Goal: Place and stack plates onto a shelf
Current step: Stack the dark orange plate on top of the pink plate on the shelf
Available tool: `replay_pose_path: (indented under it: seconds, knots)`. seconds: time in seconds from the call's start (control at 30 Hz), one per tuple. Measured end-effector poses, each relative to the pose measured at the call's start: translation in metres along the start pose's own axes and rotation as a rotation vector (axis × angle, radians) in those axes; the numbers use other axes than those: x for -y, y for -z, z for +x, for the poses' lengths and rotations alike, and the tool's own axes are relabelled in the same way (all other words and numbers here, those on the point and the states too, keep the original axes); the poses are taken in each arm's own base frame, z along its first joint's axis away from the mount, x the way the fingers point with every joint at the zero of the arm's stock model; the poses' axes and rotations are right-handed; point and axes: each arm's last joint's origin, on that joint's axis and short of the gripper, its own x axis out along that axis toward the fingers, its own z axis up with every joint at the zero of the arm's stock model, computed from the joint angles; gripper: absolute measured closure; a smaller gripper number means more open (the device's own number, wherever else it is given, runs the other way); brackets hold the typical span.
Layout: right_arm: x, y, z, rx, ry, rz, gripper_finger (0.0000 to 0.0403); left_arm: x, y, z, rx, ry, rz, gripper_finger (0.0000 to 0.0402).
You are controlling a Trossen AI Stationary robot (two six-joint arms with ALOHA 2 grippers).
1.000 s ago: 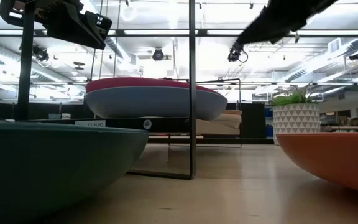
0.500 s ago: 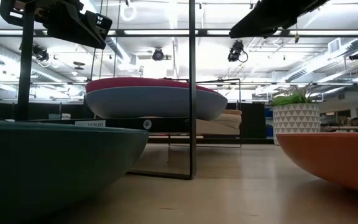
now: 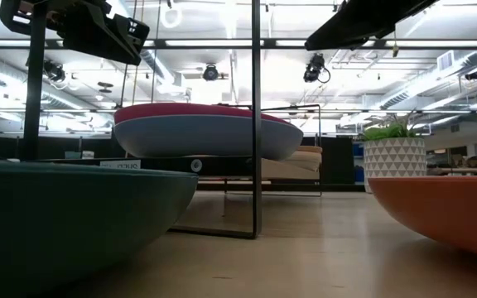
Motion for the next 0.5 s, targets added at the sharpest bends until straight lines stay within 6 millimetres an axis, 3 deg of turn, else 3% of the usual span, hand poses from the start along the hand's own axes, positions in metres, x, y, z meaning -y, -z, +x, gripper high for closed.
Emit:
replay_pose_path:
  seconds: [0.27,0.5]
  knots:
    - [-0.005,0.001,0.0,-0.017,-0.159,0.056,0.031,0.0,0.0,0.0,0.0,0.0,0.0,0.0349]
    - [-0.019,0.016,0.002,-0.149,-0.224,0.126,0.031,0.0,0.0,0.0,0.002,-0.001,0.0,0.0349]
